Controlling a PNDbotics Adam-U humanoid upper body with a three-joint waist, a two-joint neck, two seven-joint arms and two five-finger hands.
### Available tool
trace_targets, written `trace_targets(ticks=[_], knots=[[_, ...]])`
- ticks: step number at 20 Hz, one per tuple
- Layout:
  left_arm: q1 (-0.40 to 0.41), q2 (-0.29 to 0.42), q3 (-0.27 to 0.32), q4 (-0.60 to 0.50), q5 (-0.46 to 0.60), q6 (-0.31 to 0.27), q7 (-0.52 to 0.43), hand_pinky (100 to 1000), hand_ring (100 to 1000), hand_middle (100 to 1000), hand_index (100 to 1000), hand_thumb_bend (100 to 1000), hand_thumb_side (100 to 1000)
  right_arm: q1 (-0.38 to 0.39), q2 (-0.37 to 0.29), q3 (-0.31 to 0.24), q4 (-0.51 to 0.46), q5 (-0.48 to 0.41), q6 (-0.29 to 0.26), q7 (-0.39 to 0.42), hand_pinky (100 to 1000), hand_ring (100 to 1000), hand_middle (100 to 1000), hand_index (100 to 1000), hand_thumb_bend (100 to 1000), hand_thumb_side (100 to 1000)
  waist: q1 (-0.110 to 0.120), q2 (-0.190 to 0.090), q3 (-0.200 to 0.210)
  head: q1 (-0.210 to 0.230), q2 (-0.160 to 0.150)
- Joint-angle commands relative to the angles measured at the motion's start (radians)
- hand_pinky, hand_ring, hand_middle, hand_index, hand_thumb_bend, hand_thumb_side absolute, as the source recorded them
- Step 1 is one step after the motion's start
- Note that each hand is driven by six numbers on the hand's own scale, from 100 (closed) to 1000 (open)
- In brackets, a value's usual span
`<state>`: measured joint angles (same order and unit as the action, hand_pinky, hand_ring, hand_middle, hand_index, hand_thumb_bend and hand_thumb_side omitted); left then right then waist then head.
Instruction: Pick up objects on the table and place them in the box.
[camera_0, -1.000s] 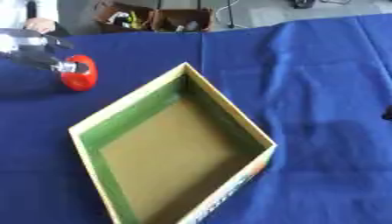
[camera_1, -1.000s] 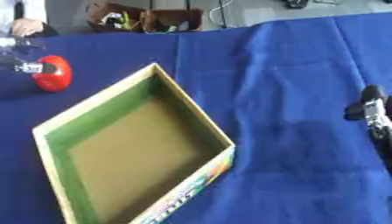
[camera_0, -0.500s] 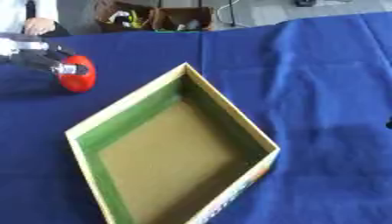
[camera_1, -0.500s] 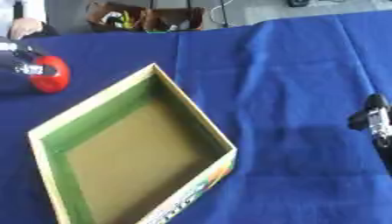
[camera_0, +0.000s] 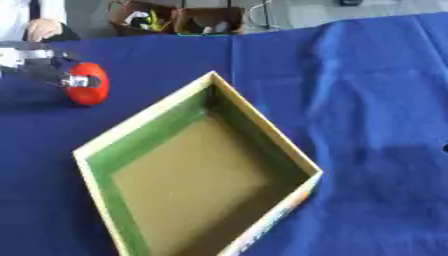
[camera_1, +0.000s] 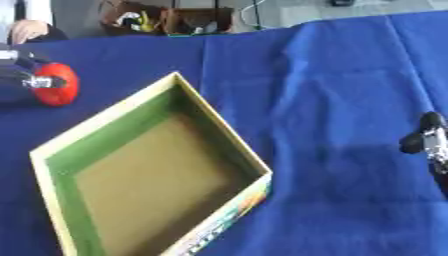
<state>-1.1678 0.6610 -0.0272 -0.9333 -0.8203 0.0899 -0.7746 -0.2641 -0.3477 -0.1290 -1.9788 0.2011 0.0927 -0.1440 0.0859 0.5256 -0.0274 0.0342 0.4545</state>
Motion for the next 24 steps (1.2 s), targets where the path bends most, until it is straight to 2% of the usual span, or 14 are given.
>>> trace_targets(ticks=[1,8,14,17,20,24], knots=[[-0.017,0.022,0.009,-0.002,-0.02,0.005,0.014,713,987,1000,1000,606,726,-0.004,-0.011,-0.004,-0.021,0.007,0.0,0.006,742,511,365,481,100,869,0.0,-0.019,-0.001,0.005,-0.016],[-0.017,0.015,0.009,0.011,-0.045,0.014,0.028,686,965,1000,1000,576,718,-0.003,-0.009,-0.005,-0.021,0.01,0.001,0.011,743,509,363,480,100,873,0.005,-0.011,-0.007,0.008,-0.024],[-0.018,0.009,0.015,0.015,-0.048,0.022,0.079,644,930,996,1000,589,725,-0.001,-0.007,-0.004,-0.021,0.016,0.005,0.021,746,509,362,478,100,877,0.008,-0.002,-0.01,0.01,-0.029],[-0.02,0.007,0.015,0.018,-0.043,0.022,0.1,577,877,945,1000,600,709,-0.001,-0.005,-0.006,-0.021,0.019,0.007,0.025,750,509,362,478,100,872,0.009,0.001,-0.01,0.01,-0.027],[-0.021,0.006,0.012,0.025,-0.045,0.023,0.101,508,838,934,1000,558,679,-0.001,-0.004,-0.01,-0.021,0.02,0.007,0.021,751,509,361,478,100,868,0.01,0.001,-0.011,0.012,-0.023],[-0.021,0.004,0.011,0.035,-0.047,0.023,0.089,476,832,932,996,464,602,-0.001,-0.003,-0.013,-0.021,0.018,0.008,0.015,753,508,360,476,100,867,0.01,0.001,-0.011,0.015,-0.022]])
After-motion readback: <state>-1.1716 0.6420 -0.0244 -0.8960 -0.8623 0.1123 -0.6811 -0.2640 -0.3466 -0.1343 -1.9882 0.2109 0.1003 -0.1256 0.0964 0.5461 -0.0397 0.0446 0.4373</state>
